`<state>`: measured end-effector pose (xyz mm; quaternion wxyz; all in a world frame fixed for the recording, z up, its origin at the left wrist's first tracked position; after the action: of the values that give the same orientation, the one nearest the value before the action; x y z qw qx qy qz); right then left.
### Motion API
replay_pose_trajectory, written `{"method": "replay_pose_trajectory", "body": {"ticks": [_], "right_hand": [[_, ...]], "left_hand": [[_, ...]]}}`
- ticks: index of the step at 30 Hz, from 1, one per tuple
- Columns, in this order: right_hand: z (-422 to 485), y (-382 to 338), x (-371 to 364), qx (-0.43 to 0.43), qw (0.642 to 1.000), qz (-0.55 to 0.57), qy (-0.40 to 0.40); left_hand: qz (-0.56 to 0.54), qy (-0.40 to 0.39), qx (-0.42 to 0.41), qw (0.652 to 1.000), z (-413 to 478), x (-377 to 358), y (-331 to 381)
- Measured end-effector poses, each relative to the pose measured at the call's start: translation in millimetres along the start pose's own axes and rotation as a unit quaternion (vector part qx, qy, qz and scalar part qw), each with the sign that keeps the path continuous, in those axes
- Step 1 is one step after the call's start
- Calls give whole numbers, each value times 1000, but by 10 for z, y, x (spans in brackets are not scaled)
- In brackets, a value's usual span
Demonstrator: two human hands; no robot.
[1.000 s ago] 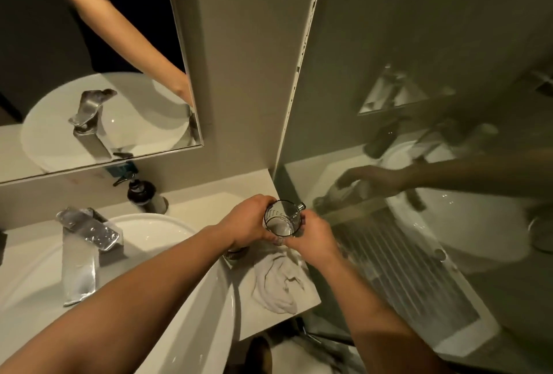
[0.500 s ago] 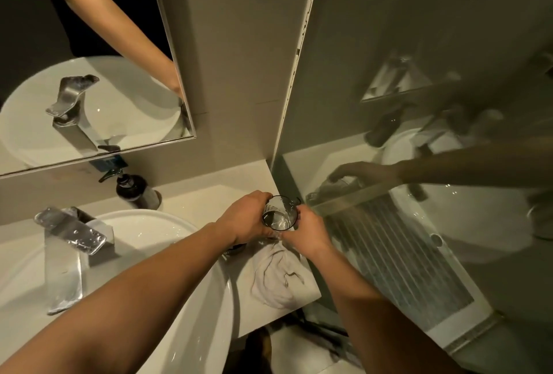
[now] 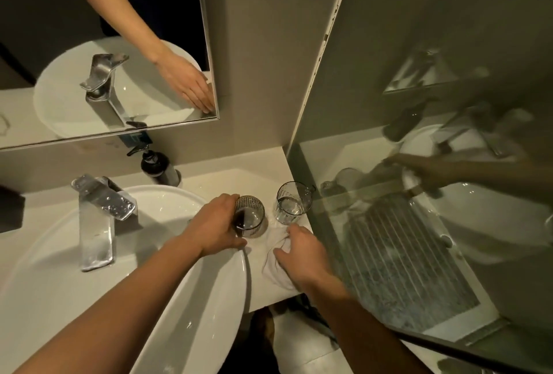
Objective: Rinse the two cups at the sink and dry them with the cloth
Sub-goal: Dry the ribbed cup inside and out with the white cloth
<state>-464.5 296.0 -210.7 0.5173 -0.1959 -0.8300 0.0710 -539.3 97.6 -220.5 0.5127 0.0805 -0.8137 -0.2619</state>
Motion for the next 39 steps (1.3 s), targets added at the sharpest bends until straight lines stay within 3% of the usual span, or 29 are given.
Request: {"method": "replay_pose_trajectory", "body": {"ticks": [12,19,25,28,30,33,36,39], "right_hand": [[355,-467,-98,16,986,161,45],[94,-421,217,75,969,222,75],[-258,-446,354,131,950,278,53],[-265,-280,257,102,945,307,50],[-159,-113,94,61,963,256,56],[47,68,-249,43,998,50,10],[124,94,-466,39,996,-70,-31],[170,77,-559,24,994,-102,-20]], "left_hand": [[-88,62,19,994,96,-29,-42],[-255,126,-26,958,-351,143,107],[-301,183,-28,936,-765,171,142],[-322,208,-4,923,-938,129,105],[-357,213,15,909,-1047,92,66],[-408,215,35,887,-1184,35,-1],[-409,219,51,885,-1310,11,-74],[-394,227,65,888,-1416,-4,-150]]}}
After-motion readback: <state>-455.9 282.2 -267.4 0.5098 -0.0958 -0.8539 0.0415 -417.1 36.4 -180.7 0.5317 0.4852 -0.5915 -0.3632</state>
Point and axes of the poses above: each hand's wrist, its own z-axis towards the middle knuckle, its own x-axis out of the back of the hand, y = z × x, the point moved 5 cm from there along z, towards the middle knuckle, and after that the axes turned 3 degrees about -z, right-handed, at the moved point
